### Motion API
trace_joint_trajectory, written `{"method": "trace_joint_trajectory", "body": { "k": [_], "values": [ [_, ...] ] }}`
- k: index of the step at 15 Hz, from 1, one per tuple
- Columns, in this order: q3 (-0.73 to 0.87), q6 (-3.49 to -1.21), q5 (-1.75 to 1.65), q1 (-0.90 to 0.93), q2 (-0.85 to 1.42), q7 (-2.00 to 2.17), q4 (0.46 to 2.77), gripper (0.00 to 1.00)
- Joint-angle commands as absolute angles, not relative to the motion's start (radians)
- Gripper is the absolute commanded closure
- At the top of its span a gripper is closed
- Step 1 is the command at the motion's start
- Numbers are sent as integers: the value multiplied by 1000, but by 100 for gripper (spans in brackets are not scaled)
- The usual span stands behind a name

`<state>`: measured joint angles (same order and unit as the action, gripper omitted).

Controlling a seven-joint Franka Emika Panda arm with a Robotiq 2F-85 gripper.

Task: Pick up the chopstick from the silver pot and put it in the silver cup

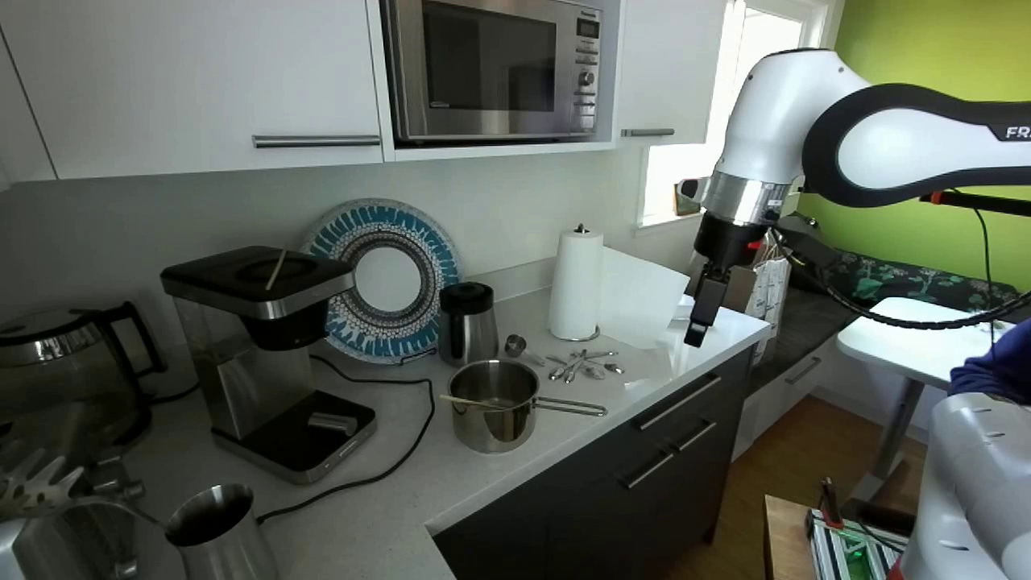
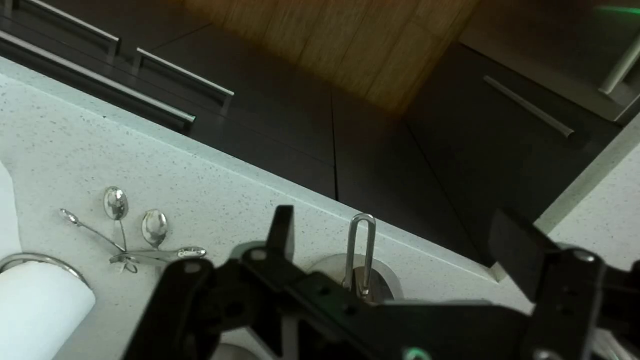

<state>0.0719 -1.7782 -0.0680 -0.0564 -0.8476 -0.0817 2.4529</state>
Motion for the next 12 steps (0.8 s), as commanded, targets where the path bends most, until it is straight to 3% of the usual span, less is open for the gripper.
{"method": "trace_joint_trajectory", "body": {
  "k": [1,5,12],
  "values": [
    [74,-1776,-70,-53,-847,-79,2451,0],
    [74,-1776,-70,-53,-847,-79,2451,0],
    [93,-2267,94,105,-519,-205,2400,0]
  ]
}}
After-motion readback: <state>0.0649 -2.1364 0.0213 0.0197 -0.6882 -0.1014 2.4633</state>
